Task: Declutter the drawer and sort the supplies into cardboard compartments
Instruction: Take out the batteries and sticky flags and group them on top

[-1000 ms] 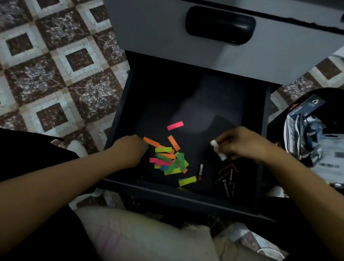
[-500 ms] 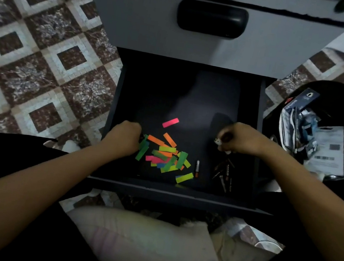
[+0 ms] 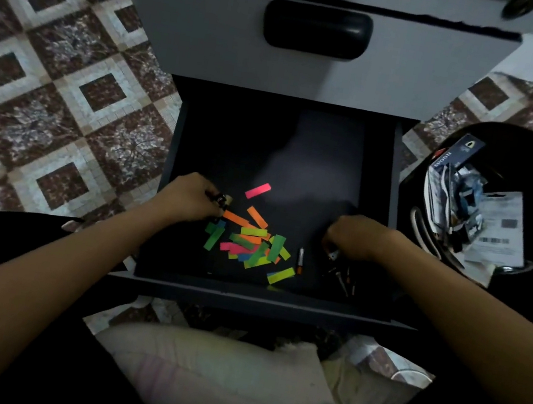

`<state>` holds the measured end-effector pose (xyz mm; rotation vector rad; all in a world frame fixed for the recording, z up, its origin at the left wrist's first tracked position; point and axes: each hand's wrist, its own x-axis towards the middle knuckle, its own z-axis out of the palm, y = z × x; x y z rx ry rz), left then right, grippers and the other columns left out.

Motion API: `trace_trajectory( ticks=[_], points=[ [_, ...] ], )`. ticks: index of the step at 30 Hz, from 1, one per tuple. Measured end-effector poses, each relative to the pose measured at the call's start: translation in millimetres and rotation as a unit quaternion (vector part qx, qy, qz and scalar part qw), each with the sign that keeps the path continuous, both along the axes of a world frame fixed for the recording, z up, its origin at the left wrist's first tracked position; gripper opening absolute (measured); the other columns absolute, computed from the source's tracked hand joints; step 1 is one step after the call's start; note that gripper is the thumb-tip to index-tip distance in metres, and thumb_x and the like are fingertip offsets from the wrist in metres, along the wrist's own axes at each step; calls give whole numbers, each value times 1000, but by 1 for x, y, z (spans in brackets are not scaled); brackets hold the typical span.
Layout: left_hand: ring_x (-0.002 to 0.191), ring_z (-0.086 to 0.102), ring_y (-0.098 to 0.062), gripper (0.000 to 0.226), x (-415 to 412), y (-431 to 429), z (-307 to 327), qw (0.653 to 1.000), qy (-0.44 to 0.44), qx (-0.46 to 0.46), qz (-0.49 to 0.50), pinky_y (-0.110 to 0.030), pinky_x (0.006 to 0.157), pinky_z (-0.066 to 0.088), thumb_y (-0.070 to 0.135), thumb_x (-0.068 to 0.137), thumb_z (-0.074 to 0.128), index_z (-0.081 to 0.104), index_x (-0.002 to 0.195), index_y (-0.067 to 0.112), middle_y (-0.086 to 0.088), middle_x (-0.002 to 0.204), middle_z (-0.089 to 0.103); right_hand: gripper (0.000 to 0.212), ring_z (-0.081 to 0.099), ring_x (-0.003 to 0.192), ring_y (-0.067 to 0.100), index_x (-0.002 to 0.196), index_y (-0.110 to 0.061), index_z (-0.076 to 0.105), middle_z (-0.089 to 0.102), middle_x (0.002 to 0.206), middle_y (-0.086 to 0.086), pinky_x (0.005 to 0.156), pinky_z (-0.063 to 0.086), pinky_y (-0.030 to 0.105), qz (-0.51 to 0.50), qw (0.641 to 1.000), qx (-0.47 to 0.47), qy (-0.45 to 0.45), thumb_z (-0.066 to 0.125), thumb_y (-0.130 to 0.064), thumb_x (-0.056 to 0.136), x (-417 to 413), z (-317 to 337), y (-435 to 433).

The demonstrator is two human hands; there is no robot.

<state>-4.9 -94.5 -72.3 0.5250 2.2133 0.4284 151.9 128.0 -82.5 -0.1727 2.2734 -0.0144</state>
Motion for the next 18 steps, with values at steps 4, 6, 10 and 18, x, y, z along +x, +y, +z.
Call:
trace_trajectory(
  ticks=[4, 6, 10, 18],
  points=[
    [66, 55, -12, 16, 0, 1, 1, 1000, -7, 5, -5, -22, 56, 40, 18, 83, 70, 70, 95, 7, -9, 83, 65, 26, 57, 109, 23, 111, -19, 64, 63, 117, 4, 88, 47, 32, -2, 1000, -1, 23, 47, -15, 92, 2, -1, 1],
    [63, 54, -10, 15, -1, 1, 1, 1000, -9, 8, -7, -21, 55, 40, 18, 83, 69, 70, 95, 8, -6, 78, 63, 24, 59, 107, 23, 110, -17, 66, 65, 114, 5, 85, 45, 29, -45, 998, -30, 14, 52, -17, 91, 1, -1, 5],
    [66, 55, -13, 15, -1, 2, 0, 1000, -16, 23, 5, -26, 66, 45, 17, 83, 69, 71, 95, 7, -8, 78, 63, 14, 64, 90, 17, 94, -11, 72, 71, 95, 3, 75, 42, 22, -153, 979, -130, 35, 61, -15, 86, -3, 2, 12],
    [63, 52, -13, 10, 3, 8, 14, 978, -121, 118, 123, -23, 65, 44, 3, 82, 68, 67, 82, 13, -5, 70, 60, 8, 60, 69, 8, 87, -9, 73, 69, 71, -5, 67, 48, 18, -456, 799, -379, 103, 72, -9, 79, -11, 36, 8]
  ],
)
